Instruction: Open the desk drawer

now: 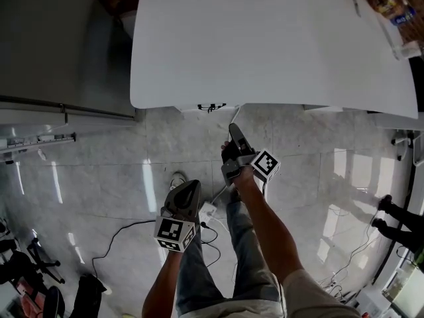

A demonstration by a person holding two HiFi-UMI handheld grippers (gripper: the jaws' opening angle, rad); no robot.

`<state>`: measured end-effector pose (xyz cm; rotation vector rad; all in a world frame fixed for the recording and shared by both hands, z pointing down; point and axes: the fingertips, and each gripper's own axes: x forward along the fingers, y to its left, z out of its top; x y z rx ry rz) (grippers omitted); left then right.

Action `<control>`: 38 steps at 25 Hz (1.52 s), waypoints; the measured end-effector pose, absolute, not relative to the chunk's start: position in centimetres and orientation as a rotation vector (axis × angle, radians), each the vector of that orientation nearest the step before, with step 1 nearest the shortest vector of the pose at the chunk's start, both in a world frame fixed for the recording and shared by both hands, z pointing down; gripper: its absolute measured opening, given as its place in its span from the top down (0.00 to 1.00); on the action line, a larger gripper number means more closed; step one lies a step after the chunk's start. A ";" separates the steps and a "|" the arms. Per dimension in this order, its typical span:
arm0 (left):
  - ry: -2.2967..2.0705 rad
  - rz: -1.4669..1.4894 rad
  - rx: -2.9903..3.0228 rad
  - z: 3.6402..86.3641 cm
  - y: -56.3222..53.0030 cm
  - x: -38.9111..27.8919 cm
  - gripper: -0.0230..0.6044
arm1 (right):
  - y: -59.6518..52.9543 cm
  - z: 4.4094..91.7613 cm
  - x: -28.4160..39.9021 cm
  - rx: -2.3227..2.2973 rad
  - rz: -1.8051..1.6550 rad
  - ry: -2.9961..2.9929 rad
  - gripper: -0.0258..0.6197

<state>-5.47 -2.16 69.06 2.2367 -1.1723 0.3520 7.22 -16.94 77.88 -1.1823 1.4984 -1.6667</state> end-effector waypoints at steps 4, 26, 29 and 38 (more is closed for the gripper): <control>-1.166 0.339 2.219 69.1 -1.6 -5.5 0.94 | -21.6 76.7 7.2 -1.139 -1.624 1.447 0.64; -1.210 0.309 2.182 69.0 -2.3 -7.2 0.94 | -27.2 74.5 5.1 -1.018 -1.537 1.499 0.90; -1.207 0.304 2.185 68.9 -2.2 -6.8 0.94 | -27.1 74.5 5.1 -1.021 -1.545 1.505 0.90; -1.228 0.296 2.187 68.5 -2.8 -7.0 0.94 | -22.9 74.2 5.2 -0.995 -1.561 1.499 0.90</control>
